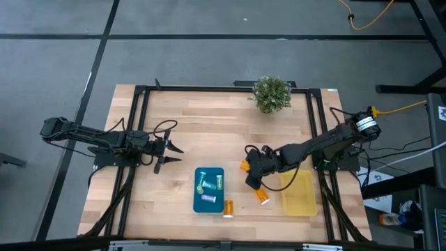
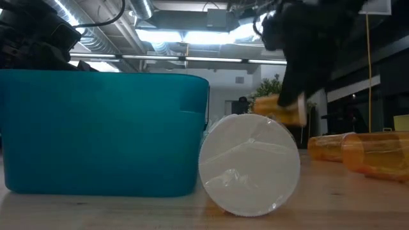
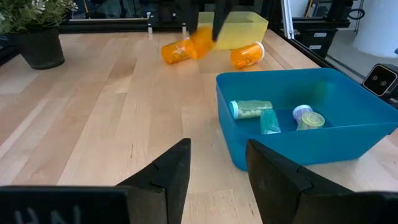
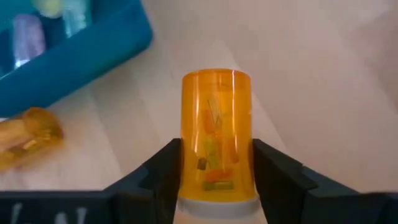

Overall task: Pick and place medicine bottles into bin by pill shape (circle, oval)
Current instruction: Put the large orange pill bottle into the yellow bin

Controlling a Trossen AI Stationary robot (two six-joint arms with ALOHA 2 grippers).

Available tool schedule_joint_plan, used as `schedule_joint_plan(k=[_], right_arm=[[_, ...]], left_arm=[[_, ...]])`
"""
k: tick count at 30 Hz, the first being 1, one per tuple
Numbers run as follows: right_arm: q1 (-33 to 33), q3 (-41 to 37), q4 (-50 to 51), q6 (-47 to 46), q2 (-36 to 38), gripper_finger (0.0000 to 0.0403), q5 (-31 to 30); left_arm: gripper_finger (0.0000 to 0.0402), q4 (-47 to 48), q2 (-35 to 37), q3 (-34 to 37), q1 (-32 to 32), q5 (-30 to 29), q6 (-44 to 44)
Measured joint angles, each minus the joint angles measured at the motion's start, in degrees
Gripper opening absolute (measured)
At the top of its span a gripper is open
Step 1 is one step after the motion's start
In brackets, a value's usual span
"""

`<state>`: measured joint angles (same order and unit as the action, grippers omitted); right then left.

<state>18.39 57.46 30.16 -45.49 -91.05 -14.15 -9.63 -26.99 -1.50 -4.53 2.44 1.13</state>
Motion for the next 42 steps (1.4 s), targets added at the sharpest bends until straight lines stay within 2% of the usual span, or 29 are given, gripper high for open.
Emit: schedule_joint_plan(k=[6,11,14,17,21,30,42], right_arm=[[2.66,12.5,25.07,-9.93,0.02,0.0175,-4.87],[7.48,18.56,40.96,-21.66,0.09,0.0175,-6.77],[11.08,19.46,50.25,-32.57,0.09,0.0175,-5.62],[15.15,19.06,57.83,-45.21,0.09,0.0175,-0.31],[20.64,18.09,58.63,-55.19,0.07,0.0175,6.69],[26.15,18.02,55.45,-65.0,0.07,0.0193,7.35],[26.49,18.0,54.76,-65.21,0.07,0.0198,7.95]], left_arm=[[0.0147,0.0,0.0,0.0,0.01,0.0,-0.02],[0.0147,0.0,0.0,0.0,0.02,0.01,-0.2],[0.0147,0.0,0.01,0.0,-0.01,0.01,-0.26],[0.0147,0.0,0.01,0.0,0.01,0.02,-0.26],[0.0147,0.03,0.0,0.0,0.01,0.0,-0.32],[0.0147,0.0,0.01,0.0,0.0,0.01,-0.32],[0.0147,0.0,0.0,0.0,0.0,0.02,-0.22]])
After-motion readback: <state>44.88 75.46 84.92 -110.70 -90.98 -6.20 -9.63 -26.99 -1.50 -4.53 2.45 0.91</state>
